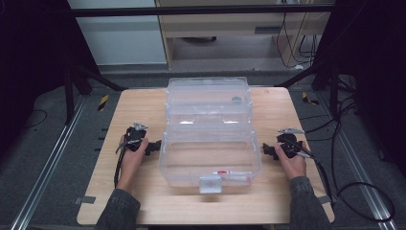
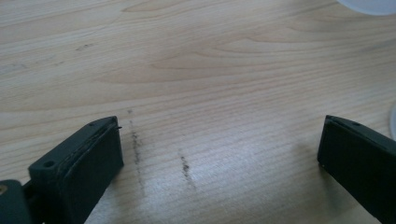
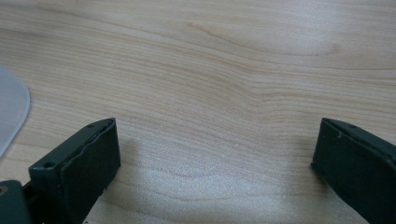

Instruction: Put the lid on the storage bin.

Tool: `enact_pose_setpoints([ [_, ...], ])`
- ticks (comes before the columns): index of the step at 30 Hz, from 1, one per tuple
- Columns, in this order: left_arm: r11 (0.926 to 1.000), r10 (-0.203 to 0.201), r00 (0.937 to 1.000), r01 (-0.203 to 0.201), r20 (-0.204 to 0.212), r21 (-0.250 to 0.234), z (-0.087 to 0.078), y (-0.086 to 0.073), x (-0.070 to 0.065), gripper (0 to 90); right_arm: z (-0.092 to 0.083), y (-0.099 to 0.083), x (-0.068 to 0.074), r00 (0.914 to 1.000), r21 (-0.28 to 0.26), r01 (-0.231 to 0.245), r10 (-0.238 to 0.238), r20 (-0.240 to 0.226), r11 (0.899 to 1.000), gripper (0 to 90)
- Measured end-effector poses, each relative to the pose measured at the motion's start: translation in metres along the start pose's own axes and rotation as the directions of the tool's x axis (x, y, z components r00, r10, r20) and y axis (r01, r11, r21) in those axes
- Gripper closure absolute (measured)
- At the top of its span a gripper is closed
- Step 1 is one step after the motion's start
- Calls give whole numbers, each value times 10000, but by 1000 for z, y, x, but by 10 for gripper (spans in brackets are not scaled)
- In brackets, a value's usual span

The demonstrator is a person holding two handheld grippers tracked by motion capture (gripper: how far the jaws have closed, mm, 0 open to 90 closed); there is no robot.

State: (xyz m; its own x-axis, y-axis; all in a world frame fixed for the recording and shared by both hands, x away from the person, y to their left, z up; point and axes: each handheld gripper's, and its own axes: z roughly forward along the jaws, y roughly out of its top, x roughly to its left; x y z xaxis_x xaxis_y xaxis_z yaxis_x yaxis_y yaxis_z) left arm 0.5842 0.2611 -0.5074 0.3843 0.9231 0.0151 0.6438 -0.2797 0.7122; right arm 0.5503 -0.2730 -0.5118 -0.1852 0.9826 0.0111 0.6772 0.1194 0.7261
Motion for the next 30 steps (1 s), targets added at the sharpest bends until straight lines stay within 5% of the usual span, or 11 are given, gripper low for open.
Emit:
enact_pose_setpoints([
  [9, 10000, 65, 9999, -65, 138, 10, -14, -2, 5, 36, -4, -2, 0, 9995, -180, 269, -273, -185, 9995, 82],
  [13, 9993, -84, 9997, 93, 251, -350, -29, 0, 10, 38, -9, -3, 1, 9973, -764, 728, -724, 88, 9944, 87],
  [22, 9939, -280, 9985, 329, 471, -1057, -55, 7, 16, 38, -32, 9, 0, 9977, -1275, 668, -648, 201, 9896, 135],
  [30, 9938, -105, 9985, 162, 529, -1097, -64, 12, 14, 38, -39, 14, 3, 9959, -1275, 907, -894, 159, 9877, 125],
])
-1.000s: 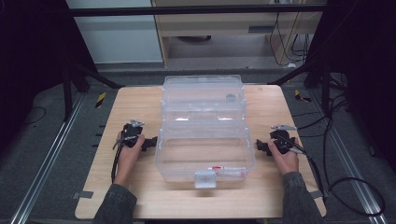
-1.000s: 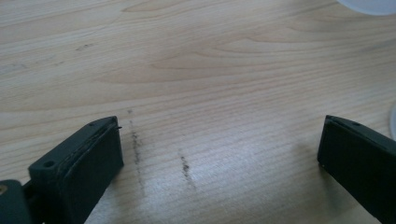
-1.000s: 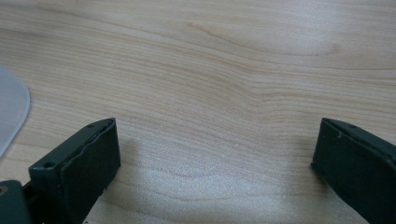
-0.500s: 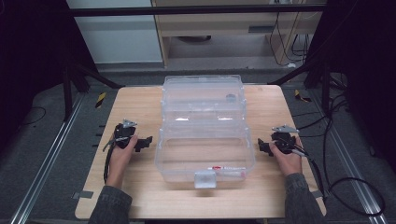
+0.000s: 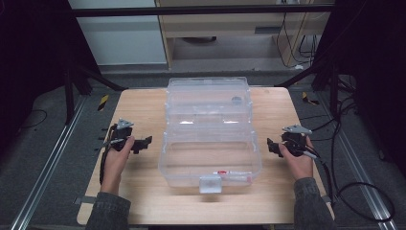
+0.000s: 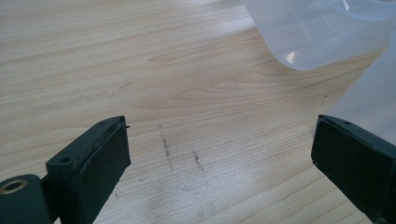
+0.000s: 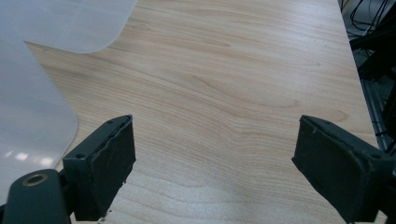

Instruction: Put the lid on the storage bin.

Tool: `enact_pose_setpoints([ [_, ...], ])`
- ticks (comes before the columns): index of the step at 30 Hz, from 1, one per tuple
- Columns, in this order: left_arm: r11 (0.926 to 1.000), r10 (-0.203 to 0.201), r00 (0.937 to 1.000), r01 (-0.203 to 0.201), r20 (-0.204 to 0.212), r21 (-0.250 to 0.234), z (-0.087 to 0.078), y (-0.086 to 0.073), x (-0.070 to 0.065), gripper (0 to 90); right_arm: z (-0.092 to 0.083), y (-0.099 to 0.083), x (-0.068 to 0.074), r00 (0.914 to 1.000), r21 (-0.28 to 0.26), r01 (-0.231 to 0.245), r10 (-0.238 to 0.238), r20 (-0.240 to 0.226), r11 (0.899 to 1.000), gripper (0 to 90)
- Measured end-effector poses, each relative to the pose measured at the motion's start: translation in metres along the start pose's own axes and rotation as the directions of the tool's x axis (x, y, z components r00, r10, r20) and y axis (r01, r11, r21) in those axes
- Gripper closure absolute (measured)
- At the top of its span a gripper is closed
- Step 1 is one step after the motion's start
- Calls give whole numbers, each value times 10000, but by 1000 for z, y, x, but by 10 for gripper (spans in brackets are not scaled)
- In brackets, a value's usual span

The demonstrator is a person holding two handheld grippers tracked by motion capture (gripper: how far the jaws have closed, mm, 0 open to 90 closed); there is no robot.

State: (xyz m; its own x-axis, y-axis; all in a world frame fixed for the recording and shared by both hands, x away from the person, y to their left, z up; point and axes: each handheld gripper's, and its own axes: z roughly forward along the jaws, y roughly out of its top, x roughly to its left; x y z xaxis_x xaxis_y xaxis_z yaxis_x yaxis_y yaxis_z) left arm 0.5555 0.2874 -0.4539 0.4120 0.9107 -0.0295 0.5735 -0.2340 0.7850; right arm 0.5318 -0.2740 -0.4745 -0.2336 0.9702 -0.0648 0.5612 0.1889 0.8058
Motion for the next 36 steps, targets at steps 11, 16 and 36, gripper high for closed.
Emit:
enact_pose_setpoints([
  [11, 9992, 355, 9993, -353, 71, -175, -15, 12, -6, 37, -10, 9, 3, 9994, -202, 260, -264, -205, 9995, 134],
  [16, 9975, 683, 9977, -683, -2, -165, -32, 26, -11, 37, -26, 20, 7, 9972, -359, 529, -547, -515, 9980, 152],
  [36, 9156, 3996, 8964, -4006, 1915, -352, -93, 74, -94, 40, -108, 151, 52, 8675, 116, 4708, -4605, -1882, 8821, 325],
])
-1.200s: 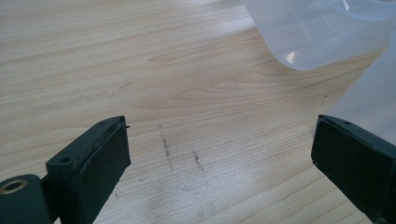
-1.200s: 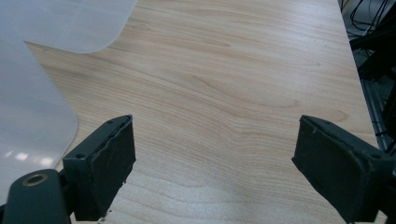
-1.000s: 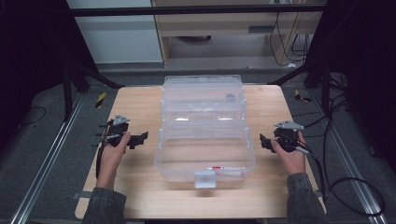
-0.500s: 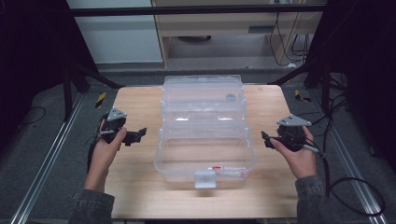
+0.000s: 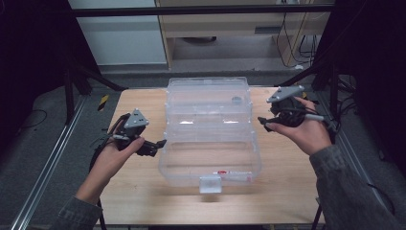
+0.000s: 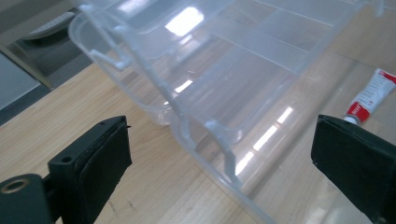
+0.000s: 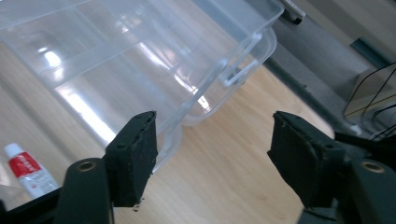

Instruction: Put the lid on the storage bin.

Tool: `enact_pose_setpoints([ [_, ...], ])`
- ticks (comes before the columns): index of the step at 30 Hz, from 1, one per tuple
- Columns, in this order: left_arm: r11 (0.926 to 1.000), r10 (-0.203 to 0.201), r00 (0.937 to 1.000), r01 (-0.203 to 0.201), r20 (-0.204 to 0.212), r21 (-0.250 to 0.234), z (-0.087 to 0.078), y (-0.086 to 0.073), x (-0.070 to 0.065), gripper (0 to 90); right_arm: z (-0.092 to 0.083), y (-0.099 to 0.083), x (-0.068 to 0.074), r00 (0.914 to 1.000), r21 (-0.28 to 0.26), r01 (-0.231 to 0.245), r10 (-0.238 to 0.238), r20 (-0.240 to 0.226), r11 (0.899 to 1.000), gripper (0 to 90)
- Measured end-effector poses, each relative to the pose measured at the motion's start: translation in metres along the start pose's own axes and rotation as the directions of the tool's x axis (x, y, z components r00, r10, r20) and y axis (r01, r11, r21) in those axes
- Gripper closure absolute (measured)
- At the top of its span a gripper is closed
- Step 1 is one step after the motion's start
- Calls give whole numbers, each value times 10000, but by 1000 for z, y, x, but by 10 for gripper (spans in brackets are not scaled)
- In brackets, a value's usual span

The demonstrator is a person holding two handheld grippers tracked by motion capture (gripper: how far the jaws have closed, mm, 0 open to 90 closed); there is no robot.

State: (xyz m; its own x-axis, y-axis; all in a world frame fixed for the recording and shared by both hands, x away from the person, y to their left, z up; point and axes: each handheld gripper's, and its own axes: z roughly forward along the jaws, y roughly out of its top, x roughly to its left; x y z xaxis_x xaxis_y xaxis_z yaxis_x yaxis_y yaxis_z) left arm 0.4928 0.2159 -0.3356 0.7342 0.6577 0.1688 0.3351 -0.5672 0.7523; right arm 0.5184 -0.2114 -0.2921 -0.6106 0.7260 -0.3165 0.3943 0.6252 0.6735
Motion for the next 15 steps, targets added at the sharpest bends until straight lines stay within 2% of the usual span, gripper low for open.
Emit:
enact_pose_setpoints([
  [2, 9998, 130, 9999, -131, 85, 180, 4, 4, -6, 40, 0, 14, -5, 9991, 118, 422, -422, 23, 9990, 347],
  [3, 9996, 169, 9995, -175, 259, 233, 7, 5, -10, 40, 1, 20, -7, 9983, 213, 575, -574, -53, 9981, 353],
  [5, 9989, 329, 9970, -351, 701, 310, 12, 9, -16, 42, 5, 30, -10, 9929, 465, 1186, -1185, -45, 9919, 360],
  [7, 9993, 303, 9947, -322, 981, 175, 17, 12, -24, 52, 10, 40, -13, 9880, 635, 1534, -1519, -291, 9861, 381],
  [8, 9984, 504, 9929, -530, 1078, 216, 21, 14, -30, 52, 14, 48, -14, 9827, 714, 1812, -1779, -507, 9808, 414],
  [9, 9984, 504, 9929, -530, 1078, 216, 21, 14, -30, 52, 14, 48, -14, 9827, 714, 1812, -1779, -507, 9808, 414],
  [10, 9963, 737, 9910, -780, 1118, 351, 23, 15, -34, 52, 15, 51, -14, 9803, 720, 1933, -1896, -557, 9785, 423],
  [12, 9950, 864, 9883, -919, 1259, 386, 26, 16, -39, 51, 19, 59, -13, 9747, 683, 2153, -2101, -769, 9742, 468],
  [15, 9925, 1111, 9866, -1163, 1195, 375, 24, 15, -42, 41, 24, 70, -7, 9602, 578, 2646, -2574, -1087, 9626, 545],
])
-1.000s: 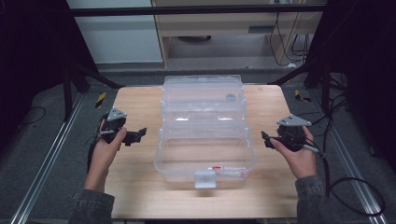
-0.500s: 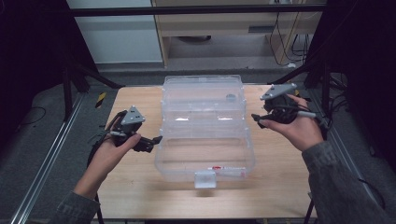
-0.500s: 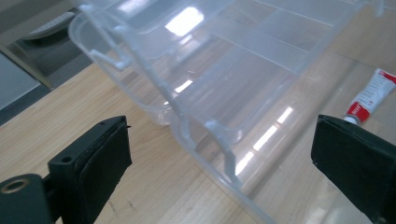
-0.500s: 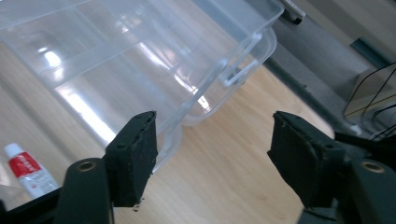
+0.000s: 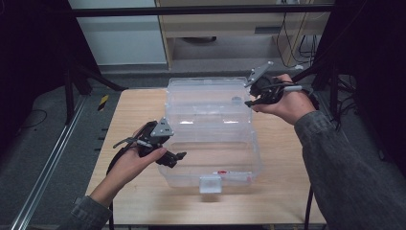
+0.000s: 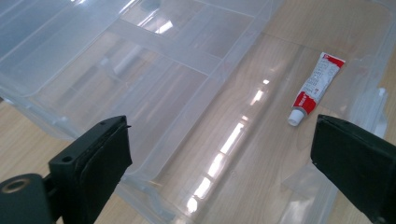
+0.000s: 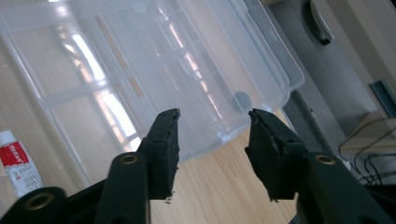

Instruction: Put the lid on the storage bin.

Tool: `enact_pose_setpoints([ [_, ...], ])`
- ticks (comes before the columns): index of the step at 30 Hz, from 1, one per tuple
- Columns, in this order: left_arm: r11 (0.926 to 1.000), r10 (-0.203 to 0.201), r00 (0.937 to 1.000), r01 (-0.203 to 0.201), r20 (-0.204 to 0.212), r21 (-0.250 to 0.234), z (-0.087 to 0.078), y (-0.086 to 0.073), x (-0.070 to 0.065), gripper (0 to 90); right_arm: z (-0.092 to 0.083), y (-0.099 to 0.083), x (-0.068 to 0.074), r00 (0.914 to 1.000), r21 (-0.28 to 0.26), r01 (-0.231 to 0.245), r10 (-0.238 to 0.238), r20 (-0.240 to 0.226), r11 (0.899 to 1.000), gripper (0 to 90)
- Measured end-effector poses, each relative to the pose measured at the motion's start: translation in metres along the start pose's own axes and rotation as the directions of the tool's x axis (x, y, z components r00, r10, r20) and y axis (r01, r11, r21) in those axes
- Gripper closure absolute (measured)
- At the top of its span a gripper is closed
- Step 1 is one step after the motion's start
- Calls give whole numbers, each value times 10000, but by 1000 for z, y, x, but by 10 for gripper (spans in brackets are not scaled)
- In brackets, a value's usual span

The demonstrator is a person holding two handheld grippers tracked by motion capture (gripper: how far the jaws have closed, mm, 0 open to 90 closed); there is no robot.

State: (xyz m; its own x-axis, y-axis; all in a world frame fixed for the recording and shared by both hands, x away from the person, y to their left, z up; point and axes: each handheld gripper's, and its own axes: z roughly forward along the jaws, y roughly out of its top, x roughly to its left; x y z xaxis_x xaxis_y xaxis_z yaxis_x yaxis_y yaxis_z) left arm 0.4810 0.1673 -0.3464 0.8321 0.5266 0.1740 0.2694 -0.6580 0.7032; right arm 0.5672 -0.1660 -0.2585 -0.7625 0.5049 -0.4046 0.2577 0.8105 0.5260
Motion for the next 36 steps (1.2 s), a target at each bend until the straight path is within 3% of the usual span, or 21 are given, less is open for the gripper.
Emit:
enact_pose_setpoints([
  [1, 9997, -209, 9997, 210, 111, -90, -1, -3, 0, 36, 3, 5, 1, 9997, 25, 237, -237, -112, 9997, 594],
  [4, 9996, -266, 9991, 267, 329, -18, -2, -5, 0, 37, 6, 10, 2, 9982, 129, 531, -527, -269, 9985, 625],
  [5, 9999, -52, 9995, 48, 299, 121, -2, -6, -2, 37, 8, 13, 2, 9974, 168, 653, -648, -304, 9977, 643],
  [9, 9997, 63, 9988, -73, 488, 214, 1, -6, -7, 37, 17, 20, 1, 9943, 374, 935, -914, -547, 9949, 725],
  [13, 9990, 170, 9977, -196, 656, 399, 8, -5, -10, 39, 27, 25, 2, 9885, 421, 1186, -1139, -997, 9921, 737],
  [15, 9988, 170, 9967, -207, 794, 454, 12, -5, -11, 39, 32, 27, 5, 9833, 468, 1372, -1304, -1267, 9894, 695],
  [17, 9978, 280, 9940, -342, 1060, 575, 15, -7, -13, 42, 40, 28, 9, 9743, 651, 1732, -1613, -1576, 9827, 627],
  [21, 9948, 518, 9889, -634, 1393, 799, 17, -10, -15, 43, 49, 29, 13, 9645, 935, 2152, -1966, -1761, 9721, 585],
  [22, 9923, 663, 9849, -818, 1602, 926, 18, -11, -17, 44, 51, 29, 14, 9632, 1022, 2191, -1984, -1814, 9703, 586],
  [24, 9903, 871, 9817, -1038, 1694, 927, 18, -13, -20, 68, 60, 31, 18, 9533, 1407, 2549, -2243, -2022, 9567, 612],
  [29, 9832, 1098, 9722, -1368, 2070, 1211, 19, -17, -26, 72, 65, 35, 23, 9422, 1584, 2970, -2620, -2089, 9417, 670],
  [31, 9839, 1017, 9700, -1309, 2210, 1219, 17, -19, -23, 123, 67, 37, 24, 9347, 1635, 3198, -2825, -2156, 9333, 708],
  [36, 9806, 1054, 9644, -1414, 2427, 1358, 18, -23, -25, 170, 68, 40, 25, 9271, 1658, 3378, -2971, -2285, 9265, 746],
])
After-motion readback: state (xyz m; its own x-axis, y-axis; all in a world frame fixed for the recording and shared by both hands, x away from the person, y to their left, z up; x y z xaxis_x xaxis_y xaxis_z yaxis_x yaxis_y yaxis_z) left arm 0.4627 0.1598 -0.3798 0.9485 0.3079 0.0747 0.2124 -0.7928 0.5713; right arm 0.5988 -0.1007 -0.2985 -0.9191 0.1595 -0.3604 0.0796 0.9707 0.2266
